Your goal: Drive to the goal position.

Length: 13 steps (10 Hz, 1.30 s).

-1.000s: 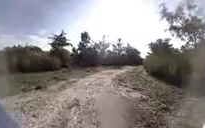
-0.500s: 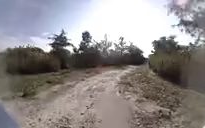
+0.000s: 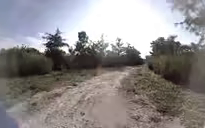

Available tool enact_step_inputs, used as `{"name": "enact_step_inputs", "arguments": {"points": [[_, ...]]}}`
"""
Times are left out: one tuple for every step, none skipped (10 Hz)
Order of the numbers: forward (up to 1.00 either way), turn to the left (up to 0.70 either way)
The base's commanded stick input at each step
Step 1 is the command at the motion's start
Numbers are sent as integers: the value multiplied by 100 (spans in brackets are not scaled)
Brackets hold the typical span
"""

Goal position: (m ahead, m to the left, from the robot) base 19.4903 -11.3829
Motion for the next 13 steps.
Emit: {"name": "enact_step_inputs", "arguments": {"points": [[100, 0], [100, 0], [100, 0], [100, 0], [100, 0], [100, 0], [100, 0], [100, 0], [100, 0], [100, 0], [100, 0], [100, 0], [100, 0]]}}
